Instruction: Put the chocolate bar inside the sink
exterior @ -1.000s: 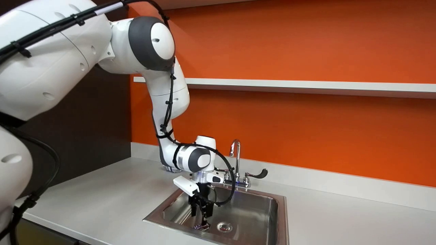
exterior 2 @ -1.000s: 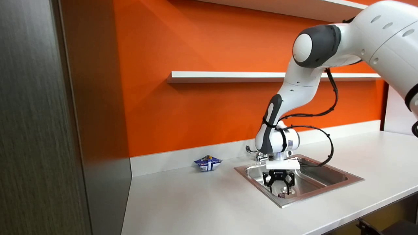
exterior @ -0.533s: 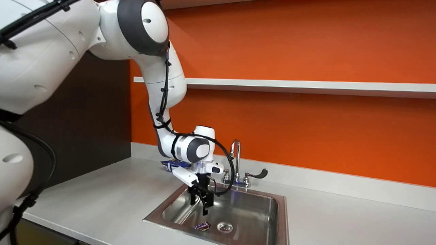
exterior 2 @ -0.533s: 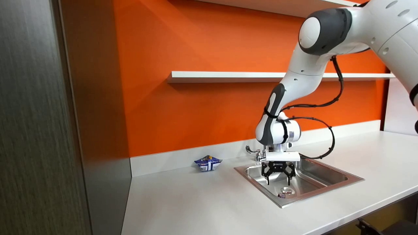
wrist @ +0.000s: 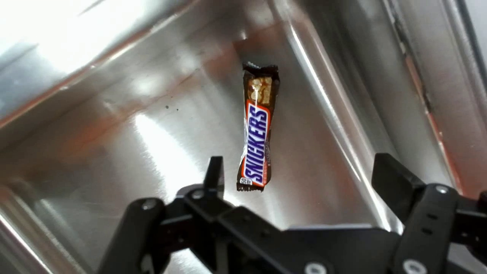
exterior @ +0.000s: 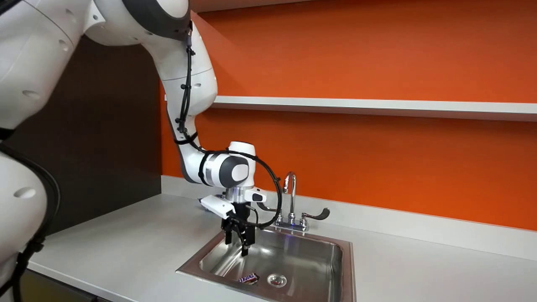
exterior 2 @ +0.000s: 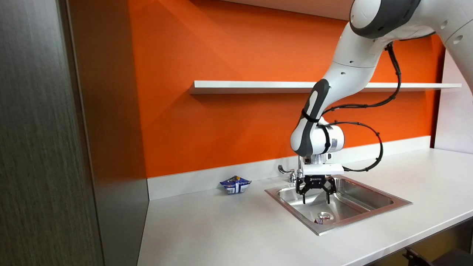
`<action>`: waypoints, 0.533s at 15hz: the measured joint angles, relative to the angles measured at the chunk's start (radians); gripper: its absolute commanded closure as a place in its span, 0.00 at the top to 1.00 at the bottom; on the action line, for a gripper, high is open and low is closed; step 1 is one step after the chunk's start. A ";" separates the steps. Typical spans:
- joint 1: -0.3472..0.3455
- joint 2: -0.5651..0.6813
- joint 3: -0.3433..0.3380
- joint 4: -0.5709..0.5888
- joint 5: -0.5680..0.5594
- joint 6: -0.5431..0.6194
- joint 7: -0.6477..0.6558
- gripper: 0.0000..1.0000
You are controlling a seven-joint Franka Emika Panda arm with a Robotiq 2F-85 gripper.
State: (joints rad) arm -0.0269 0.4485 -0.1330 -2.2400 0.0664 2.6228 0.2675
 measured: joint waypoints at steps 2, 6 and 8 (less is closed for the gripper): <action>0.019 -0.056 0.000 -0.046 -0.017 0.000 0.000 1.00; 0.057 -0.169 0.000 -0.144 -0.066 -0.002 0.002 1.00; 0.076 -0.226 0.001 -0.197 -0.101 -0.003 0.004 1.00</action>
State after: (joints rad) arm 0.0491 0.2224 -0.1323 -2.4372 -0.0344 2.6193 0.2720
